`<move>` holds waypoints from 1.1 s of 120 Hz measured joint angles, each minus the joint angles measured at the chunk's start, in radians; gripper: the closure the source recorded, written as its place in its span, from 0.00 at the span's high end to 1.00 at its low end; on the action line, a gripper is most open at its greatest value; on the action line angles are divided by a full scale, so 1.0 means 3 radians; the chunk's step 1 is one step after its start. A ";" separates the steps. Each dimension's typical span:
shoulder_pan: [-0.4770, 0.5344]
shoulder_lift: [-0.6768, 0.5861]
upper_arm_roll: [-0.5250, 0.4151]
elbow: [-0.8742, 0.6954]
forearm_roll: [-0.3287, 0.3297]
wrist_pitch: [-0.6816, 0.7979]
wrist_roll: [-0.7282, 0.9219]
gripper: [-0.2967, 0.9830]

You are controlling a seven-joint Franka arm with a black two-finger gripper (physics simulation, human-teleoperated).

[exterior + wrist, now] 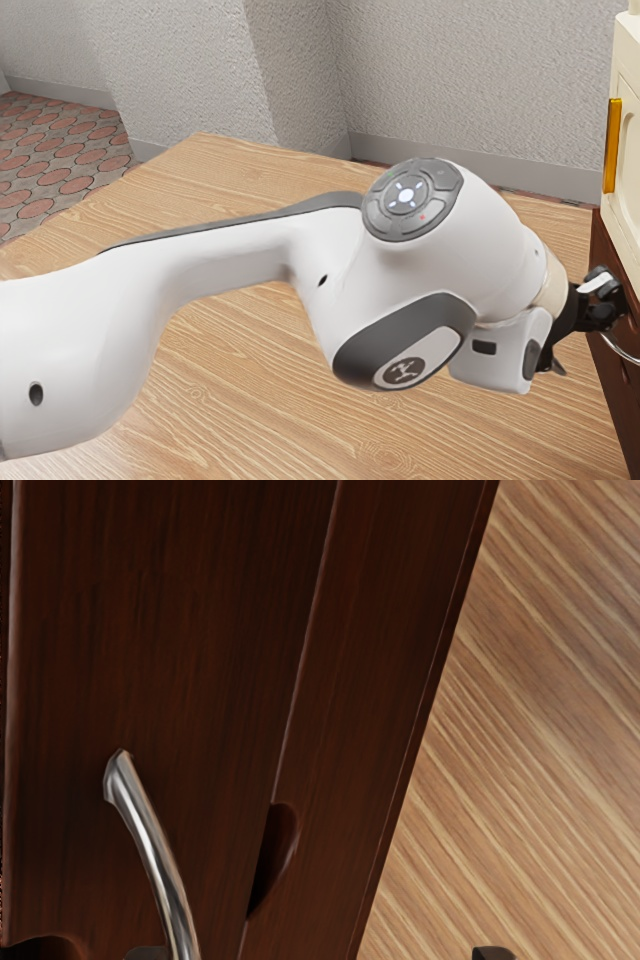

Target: Pull the drawer handle with one arm to open the drawer

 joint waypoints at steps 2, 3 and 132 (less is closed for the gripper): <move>0.0000 0.0001 0.0000 -0.0002 0.0000 0.0003 0.0000 0.52; 0.0000 0.0001 0.0000 -0.0003 0.0000 0.0005 -0.0001 0.52; -0.0007 -0.0038 0.0079 -0.0170 0.0042 0.0131 -0.0012 0.50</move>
